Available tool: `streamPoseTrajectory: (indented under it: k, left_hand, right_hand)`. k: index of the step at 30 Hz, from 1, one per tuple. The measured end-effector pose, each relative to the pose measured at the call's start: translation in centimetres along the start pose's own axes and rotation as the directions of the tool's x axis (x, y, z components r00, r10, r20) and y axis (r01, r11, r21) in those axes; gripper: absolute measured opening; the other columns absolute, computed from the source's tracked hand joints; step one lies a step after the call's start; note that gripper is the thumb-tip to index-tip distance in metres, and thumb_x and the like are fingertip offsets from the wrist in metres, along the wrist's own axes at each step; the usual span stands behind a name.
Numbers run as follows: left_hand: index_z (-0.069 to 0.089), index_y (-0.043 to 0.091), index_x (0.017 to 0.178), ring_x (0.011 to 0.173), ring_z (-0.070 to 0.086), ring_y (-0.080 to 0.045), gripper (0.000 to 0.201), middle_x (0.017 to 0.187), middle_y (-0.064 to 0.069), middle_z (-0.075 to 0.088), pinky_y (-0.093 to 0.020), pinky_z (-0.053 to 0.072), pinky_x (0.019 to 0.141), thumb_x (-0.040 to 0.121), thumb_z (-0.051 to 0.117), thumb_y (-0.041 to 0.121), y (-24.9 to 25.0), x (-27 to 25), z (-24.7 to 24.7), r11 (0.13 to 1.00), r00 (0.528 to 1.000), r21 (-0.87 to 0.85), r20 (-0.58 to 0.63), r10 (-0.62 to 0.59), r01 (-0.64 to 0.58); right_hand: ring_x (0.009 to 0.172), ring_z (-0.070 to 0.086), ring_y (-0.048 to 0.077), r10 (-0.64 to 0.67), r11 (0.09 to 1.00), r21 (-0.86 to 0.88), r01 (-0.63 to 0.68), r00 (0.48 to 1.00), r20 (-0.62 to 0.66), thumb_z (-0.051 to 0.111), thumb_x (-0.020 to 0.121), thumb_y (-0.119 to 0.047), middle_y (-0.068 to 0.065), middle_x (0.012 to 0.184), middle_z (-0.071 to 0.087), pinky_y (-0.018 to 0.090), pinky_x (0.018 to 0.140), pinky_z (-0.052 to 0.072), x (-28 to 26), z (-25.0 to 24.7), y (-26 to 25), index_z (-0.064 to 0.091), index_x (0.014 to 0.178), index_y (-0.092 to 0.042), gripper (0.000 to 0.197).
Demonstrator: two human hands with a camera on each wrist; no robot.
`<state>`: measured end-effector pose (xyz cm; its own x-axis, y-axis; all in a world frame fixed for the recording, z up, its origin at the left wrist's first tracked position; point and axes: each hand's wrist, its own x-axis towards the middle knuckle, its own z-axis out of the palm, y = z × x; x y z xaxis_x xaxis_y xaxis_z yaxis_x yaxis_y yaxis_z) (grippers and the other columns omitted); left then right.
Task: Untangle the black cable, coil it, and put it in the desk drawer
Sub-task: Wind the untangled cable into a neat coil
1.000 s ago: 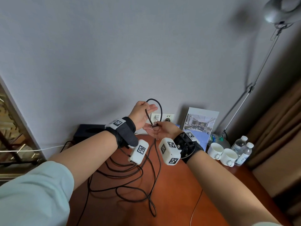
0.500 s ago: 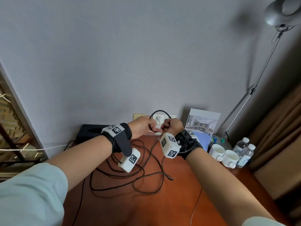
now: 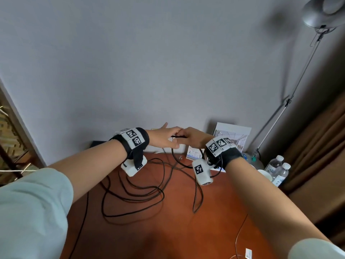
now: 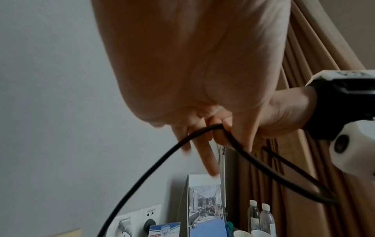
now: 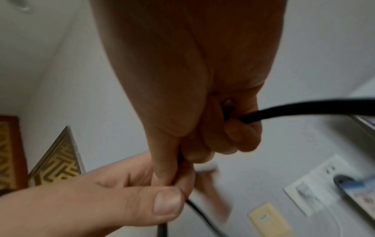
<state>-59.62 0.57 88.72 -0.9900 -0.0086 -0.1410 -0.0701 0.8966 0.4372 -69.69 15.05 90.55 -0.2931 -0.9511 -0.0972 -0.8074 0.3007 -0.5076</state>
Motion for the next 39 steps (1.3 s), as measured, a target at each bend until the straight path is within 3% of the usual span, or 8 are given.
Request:
streamPoseTrajectory:
  k: [3, 7, 12, 18, 23, 26, 31, 39]
  left_hand:
    - [0.053, 0.021, 0.106, 0.100, 0.062, -0.020, 0.030, 0.099, 0.001, 0.065, -0.037, 0.046, 0.093, 0.093, 0.050, 0.048, 0.2, 0.4, 0.3, 0.998, 0.998, 0.019, -0.020, -0.058, 0.058]
    - [0.058, 0.009, 0.109, 0.072, 0.056, -0.018, 0.031, 0.081, -0.003, 0.057, -0.023, 0.039, 0.062, 0.100, 0.042, 0.034, 1.3, 0.6, 0.4, 0.995, 0.977, -0.049, -0.194, -0.090, 0.082]
    - [0.061, 0.012, 0.093, 0.071, 0.048, -0.018, 0.027, 0.093, 0.000, 0.058, -0.029, 0.043, 0.067, 0.100, 0.039, 0.025, -0.2, 1.1, 0.9, 0.894, 0.903, -0.432, -0.325, -0.280, 0.122]
    - [0.051, 0.010, 0.125, 0.095, 0.055, -0.016, 0.035, 0.121, 0.000, 0.060, -0.036, 0.051, 0.088, 0.104, 0.033, 0.032, 0.3, 1.3, 2.2, 0.391, 0.954, -0.916, -0.192, -0.232, -0.089]
    - [0.056, 0.006, 0.098, 0.100, 0.064, -0.035, 0.024, 0.084, -0.009, 0.065, -0.050, 0.048, 0.093, 0.104, 0.036, 0.018, 0.1, 1.9, 1.9, 0.147, 0.944, -0.962, -0.256, -0.207, -0.228]
    - [0.057, 0.010, 0.095, 0.073, 0.061, -0.020, 0.025, 0.066, 0.001, 0.048, -0.041, 0.053, 0.088, 0.104, 0.038, 0.022, 0.5, 2.2, 1.7, 0.033, 0.927, -0.955, -0.293, -0.235, -0.294]
    - [0.048, 0.017, 0.081, 0.041, 0.020, -0.005, 0.030, 0.051, 0.011, 0.023, -0.016, 0.020, 0.039, 0.104, 0.035, 0.030, 0.6, 3.0, 0.6, 0.320, 0.840, -0.902, -0.401, -0.365, -0.291]
    - [0.047, 0.018, 0.074, 0.051, 0.035, -0.009, 0.029, 0.061, 0.006, 0.038, -0.016, 0.029, 0.046, 0.100, 0.037, 0.020, -1.5, 2.7, -0.9, 0.914, 0.897, -0.406, -0.411, -0.161, -0.023]
  right_hand:
    - [0.066, 0.048, 0.014, 0.024, 0.967, -0.252, -0.038, 0.998, -0.057, 0.051, 0.095, -0.029, -0.003, 0.070, 0.053, 0.027, 0.065, 0.034, 0.1, -0.6, 0.2, 0.065, 0.088, -0.013, 0.022]
    - [0.082, 0.058, 0.026, 0.034, 0.930, -0.343, -0.135, 0.958, -0.284, 0.046, 0.098, -0.038, 0.001, 0.077, 0.058, 0.029, 0.067, 0.034, 0.8, 0.0, 0.8, 0.062, 0.097, -0.016, 0.027]
    - [0.086, 0.061, 0.037, 0.024, 0.948, -0.232, -0.220, 0.773, -0.634, 0.041, 0.100, -0.041, 0.017, 0.089, 0.067, 0.033, 0.063, 0.032, 1.3, -0.5, 1.6, 0.058, 0.104, -0.007, 0.038]
    - [0.071, 0.048, 0.026, 0.154, 0.985, 0.169, -0.045, 0.684, -0.713, 0.043, 0.101, -0.032, 0.001, 0.064, 0.049, 0.034, 0.063, 0.029, 2.3, -0.1, 2.0, 0.048, 0.080, -0.009, 0.032]
    - [0.068, 0.047, 0.026, 0.211, 0.964, 0.266, 0.011, 0.577, -0.789, 0.043, 0.102, -0.029, 0.007, 0.069, 0.052, 0.035, 0.063, 0.031, 3.5, 0.8, 2.1, 0.046, 0.078, -0.009, 0.030]
    - [0.065, 0.046, 0.025, 0.267, 0.933, 0.356, 0.056, 0.558, -0.786, 0.039, 0.102, -0.032, 0.003, 0.065, 0.049, 0.036, 0.064, 0.037, 4.1, 1.1, 2.2, 0.044, 0.074, -0.013, 0.034]
    - [0.044, 0.040, 0.014, 0.439, 0.664, 0.720, 0.203, 0.674, -0.594, 0.031, 0.104, -0.031, 0.000, 0.053, 0.040, 0.029, 0.050, 0.038, 4.9, 2.2, 2.3, 0.040, 0.070, -0.015, 0.038]
    - [0.050, 0.044, 0.014, 0.257, 0.816, 0.576, -0.056, 0.927, -0.274, 0.042, 0.101, -0.028, 0.006, 0.066, 0.048, 0.022, 0.048, 0.039, 5.0, -0.5, 1.9, 0.058, 0.086, -0.004, 0.032]
